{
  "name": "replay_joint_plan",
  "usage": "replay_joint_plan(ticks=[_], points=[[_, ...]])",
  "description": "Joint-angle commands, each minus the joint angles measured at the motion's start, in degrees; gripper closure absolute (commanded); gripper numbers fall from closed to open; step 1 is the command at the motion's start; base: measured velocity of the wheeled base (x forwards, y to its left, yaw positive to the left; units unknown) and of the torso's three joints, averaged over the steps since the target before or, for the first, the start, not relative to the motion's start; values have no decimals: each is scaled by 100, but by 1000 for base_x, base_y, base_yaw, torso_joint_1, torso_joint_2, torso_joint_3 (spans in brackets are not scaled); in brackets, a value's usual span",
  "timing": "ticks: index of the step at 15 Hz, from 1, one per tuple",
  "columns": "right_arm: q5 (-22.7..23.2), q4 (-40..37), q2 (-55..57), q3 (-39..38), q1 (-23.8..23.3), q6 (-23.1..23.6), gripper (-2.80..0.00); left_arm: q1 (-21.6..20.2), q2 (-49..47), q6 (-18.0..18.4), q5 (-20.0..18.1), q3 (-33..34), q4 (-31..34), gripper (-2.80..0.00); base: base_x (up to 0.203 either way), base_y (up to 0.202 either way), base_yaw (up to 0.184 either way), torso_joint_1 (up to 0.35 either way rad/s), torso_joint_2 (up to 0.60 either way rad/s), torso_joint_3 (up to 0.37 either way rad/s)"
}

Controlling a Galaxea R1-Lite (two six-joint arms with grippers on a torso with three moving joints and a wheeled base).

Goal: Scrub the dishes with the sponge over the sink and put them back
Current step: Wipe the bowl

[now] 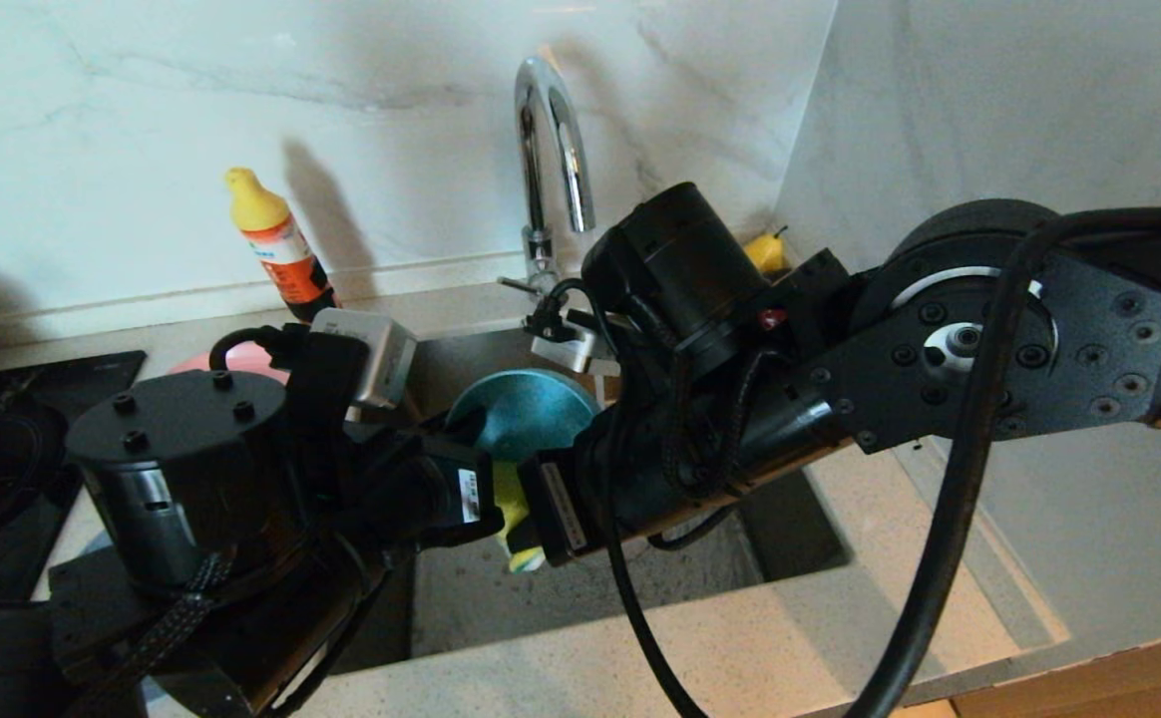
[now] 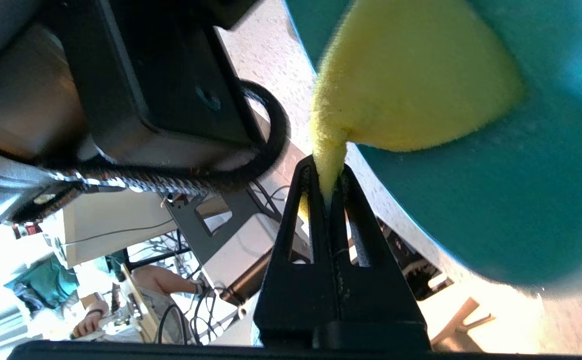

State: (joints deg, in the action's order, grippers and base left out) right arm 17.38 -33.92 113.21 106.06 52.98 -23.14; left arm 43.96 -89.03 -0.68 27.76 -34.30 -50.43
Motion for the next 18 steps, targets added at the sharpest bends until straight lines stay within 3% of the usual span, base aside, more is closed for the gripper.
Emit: replay_joint_plan(ticks=[1, 7, 18], points=[[11, -193, -152, 41, -188, -115, 0, -1, -27, -2, 22, -15, -28, 0, 0, 0, 0, 0, 0, 0], [110, -495, -506, 45, -503, -164, 0, -1, -36, -1, 19, -59, -28, 0, 0, 0, 0, 0, 0, 0], [116, -361, -548, 441, -780, -164, 0, -1, -62, 18, 10, 76, -28, 0, 0, 0, 0, 0, 0, 0]])
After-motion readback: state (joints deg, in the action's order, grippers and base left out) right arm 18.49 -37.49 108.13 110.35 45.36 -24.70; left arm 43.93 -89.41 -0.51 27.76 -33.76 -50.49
